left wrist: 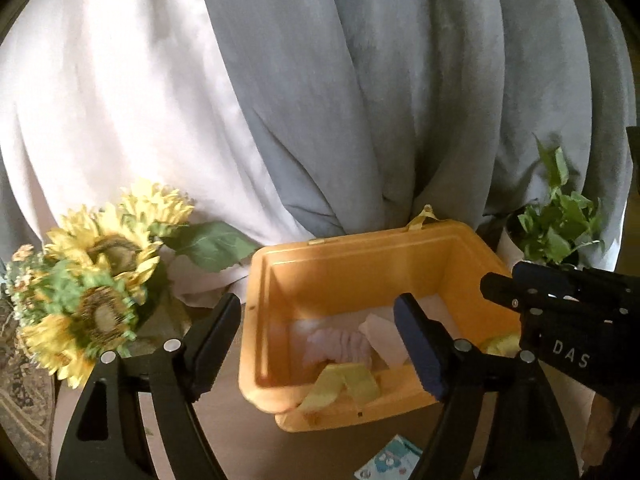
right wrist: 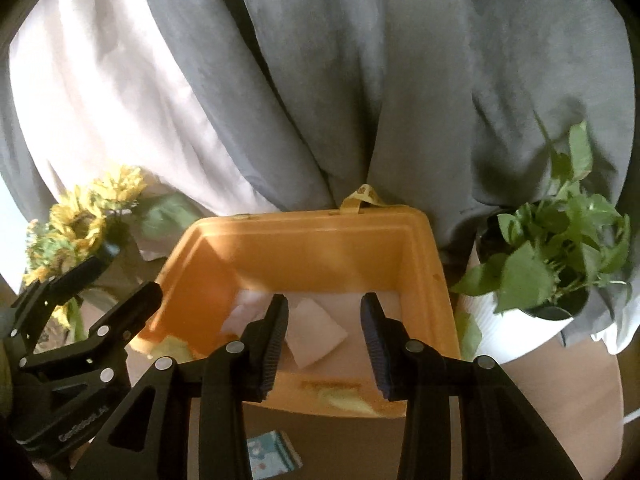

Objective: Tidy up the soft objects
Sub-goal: 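Open left gripper to drop the band while right gripper drops the cloth into the crate, then move left gripper toward the pink sponge while right gripper moves toward the plush toy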

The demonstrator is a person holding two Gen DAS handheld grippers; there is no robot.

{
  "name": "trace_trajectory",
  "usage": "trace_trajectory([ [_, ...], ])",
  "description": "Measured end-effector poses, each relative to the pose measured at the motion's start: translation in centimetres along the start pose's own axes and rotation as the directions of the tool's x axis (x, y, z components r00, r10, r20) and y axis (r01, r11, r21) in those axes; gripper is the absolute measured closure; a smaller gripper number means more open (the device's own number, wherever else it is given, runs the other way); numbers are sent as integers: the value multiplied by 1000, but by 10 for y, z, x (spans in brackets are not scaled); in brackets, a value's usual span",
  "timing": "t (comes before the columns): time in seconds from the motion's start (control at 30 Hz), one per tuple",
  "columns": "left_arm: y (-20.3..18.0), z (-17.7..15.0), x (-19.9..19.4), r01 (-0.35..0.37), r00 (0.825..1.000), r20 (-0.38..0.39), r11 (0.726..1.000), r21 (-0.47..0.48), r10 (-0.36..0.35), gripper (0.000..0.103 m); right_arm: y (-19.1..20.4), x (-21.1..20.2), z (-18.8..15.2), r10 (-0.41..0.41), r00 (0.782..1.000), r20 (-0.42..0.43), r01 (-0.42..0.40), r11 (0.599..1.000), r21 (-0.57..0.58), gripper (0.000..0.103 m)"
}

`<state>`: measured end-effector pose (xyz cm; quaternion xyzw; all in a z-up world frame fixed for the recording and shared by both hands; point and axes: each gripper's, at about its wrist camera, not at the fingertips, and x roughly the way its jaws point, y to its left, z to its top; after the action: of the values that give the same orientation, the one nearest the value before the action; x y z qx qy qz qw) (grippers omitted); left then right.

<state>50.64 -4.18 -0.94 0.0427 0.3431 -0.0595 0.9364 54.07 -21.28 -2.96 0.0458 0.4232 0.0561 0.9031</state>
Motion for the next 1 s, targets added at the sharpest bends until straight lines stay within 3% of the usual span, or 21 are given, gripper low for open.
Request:
trace_trajectory([
  [0.57,2,-40,-66,-12,1000,-22,1000,-25,11,24,21,-69,-43,-10,999,47,11,1000,-19,64],
  [1.0,11,-87,-91,22,995,-96,998,-59,-28,24,40,-98,-90,6,1000,17,-6,1000,-31,64],
])
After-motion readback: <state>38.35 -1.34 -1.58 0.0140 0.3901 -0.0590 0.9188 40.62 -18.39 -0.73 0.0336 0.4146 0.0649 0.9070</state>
